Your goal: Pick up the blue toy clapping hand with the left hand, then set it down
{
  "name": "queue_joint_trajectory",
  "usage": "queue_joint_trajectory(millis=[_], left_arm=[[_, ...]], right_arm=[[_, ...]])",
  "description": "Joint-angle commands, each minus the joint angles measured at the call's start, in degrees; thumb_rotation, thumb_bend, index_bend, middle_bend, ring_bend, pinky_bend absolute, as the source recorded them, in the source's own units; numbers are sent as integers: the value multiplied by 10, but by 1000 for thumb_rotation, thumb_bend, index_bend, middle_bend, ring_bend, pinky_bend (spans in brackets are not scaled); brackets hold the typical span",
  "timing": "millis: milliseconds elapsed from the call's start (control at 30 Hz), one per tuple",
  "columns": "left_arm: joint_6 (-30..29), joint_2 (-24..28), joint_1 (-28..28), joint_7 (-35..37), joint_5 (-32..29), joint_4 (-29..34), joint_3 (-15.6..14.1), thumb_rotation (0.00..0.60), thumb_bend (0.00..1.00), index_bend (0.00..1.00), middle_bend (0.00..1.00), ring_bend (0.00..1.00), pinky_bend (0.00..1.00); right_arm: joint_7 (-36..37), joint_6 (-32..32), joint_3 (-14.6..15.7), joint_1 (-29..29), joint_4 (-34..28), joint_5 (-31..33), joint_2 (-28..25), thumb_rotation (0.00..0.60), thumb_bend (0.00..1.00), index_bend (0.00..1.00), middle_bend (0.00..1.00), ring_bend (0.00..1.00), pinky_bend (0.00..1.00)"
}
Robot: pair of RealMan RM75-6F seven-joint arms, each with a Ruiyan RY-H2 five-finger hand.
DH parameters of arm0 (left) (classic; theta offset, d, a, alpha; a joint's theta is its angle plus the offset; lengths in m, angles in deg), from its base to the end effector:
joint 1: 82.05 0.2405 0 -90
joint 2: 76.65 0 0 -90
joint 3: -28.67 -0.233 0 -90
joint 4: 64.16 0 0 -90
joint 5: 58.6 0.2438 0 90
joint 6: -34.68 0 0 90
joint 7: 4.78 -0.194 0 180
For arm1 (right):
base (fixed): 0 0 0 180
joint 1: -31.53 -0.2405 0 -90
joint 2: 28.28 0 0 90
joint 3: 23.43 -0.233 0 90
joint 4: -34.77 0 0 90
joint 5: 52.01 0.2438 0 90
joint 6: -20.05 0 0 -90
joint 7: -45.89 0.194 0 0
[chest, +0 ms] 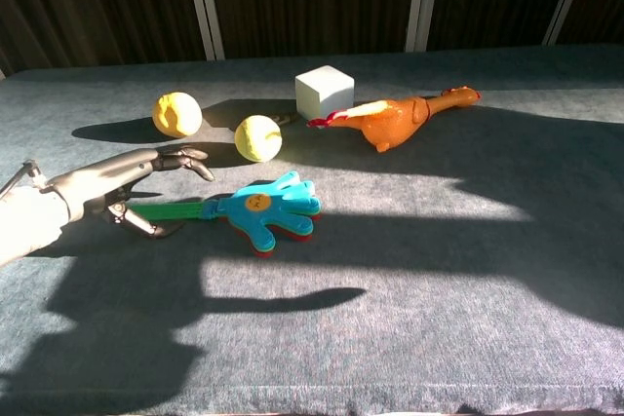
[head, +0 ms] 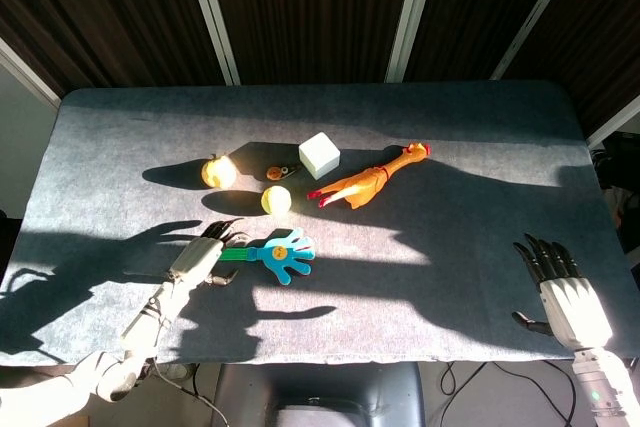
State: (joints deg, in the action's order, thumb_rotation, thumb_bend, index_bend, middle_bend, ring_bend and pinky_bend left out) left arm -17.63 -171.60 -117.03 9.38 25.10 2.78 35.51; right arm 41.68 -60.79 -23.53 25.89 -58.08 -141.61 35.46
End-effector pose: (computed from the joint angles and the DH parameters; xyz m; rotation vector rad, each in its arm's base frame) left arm -0.1879 0.3639 -0.0984 -1.8472 -1.2542 -1.0553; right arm -0.2988 -0.2224 0.0923 1.5411 -0.8983 0.8170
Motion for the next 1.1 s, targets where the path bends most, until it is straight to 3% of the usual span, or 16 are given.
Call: queue_joint_trajectory(millis=[33,400,733,967,1100], left_arm=[[7,-21,-13,-16,-12,-17,7,600,381,243,0,0,0],[24,-65,-36,-16,-30,-68,10,600,375,316,0,0,0],[11,-88,-43,6,-30,-103,10,600,374,477,7,0,0],[-22,-105,-39,50,-19,-132,9,600,384,688,134,0,0],[-46,-116,-34,95,-11,-149,9,600,401,758,206,1,0]], right_arm=[[5,-1,1,0,-1,-3,-3,600,192,0,0,0,0],[23,-8,2,2,-4,-5,-14,600,193,0,0,0,0],[29,-12,3,4,-5,-7,-19,600,193,0,0,0,0],[31,-13,3,5,-6,-8,-20,600,193,0,0,0,0],[34,-14,4,5,-6,-10,-22,600,192,0,0,0,0]])
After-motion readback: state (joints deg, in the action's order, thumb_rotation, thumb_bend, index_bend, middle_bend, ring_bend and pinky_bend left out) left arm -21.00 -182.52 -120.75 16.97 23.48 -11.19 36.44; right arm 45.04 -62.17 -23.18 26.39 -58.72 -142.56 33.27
